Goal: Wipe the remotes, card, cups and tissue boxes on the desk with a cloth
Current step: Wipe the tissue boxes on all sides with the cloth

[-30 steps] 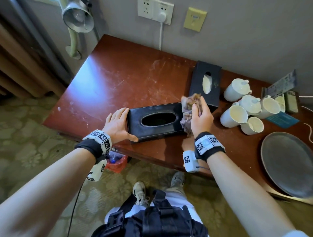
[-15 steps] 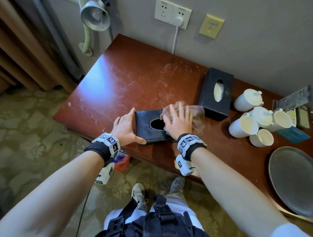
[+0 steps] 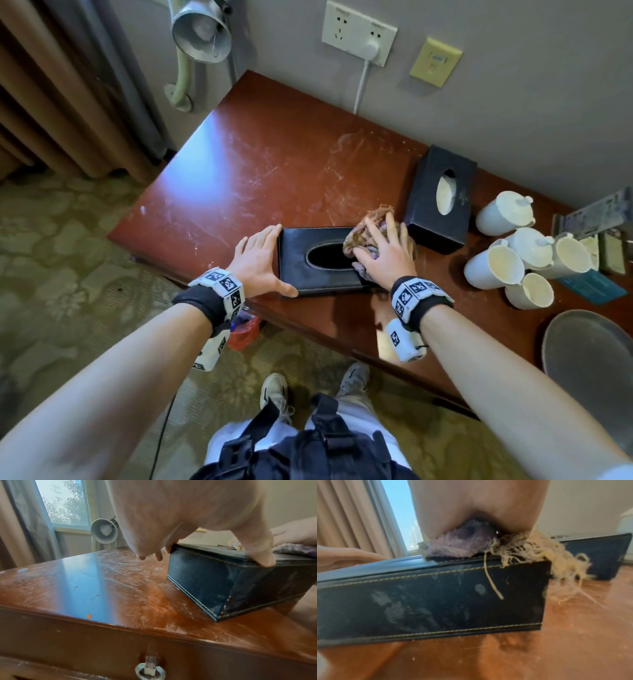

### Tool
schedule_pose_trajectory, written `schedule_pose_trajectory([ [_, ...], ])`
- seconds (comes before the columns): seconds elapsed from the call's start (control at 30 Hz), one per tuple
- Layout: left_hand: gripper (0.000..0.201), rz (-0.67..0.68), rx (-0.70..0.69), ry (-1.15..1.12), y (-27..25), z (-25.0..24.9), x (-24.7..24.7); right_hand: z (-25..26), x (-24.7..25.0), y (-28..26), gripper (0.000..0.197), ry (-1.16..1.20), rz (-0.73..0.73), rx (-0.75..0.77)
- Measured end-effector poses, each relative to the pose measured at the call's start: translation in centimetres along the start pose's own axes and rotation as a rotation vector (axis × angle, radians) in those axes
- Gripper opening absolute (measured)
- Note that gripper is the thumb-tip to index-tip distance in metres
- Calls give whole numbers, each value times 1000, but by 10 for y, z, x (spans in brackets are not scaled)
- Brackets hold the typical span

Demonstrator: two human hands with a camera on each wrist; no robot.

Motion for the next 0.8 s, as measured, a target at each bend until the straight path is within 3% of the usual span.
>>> schedule_pose_trajectory([
  [0.13, 136, -1, 11, -4, -2, 0, 1, 1, 4, -12, 45, 124, -88, 60],
  [0.33, 136, -2, 1, 3, 1, -4, 5, -6, 21, -32, 31, 151, -180, 111],
  [0.43, 137, 1, -5, -6, 3, -4, 6, 22, 43, -26, 27, 269, -376, 183],
  [0.5, 136, 4, 2, -19, 2, -4, 6, 49, 48, -15, 27, 288, -425, 243],
  [0.63, 136, 4, 19, -53, 0, -2, 4, 94, 6, 1, 34, 163, -38, 311],
  [0.8, 137, -8, 10, -68, 1, 1, 1, 114, -30, -10, 43, -5, 0, 388],
])
Point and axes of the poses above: each hand's wrist, its own y-axis towards the middle knuckle, its own x-axis out of the back of the hand, z = x × y, the point moved 3 cm from there along y, towards the middle knuckle
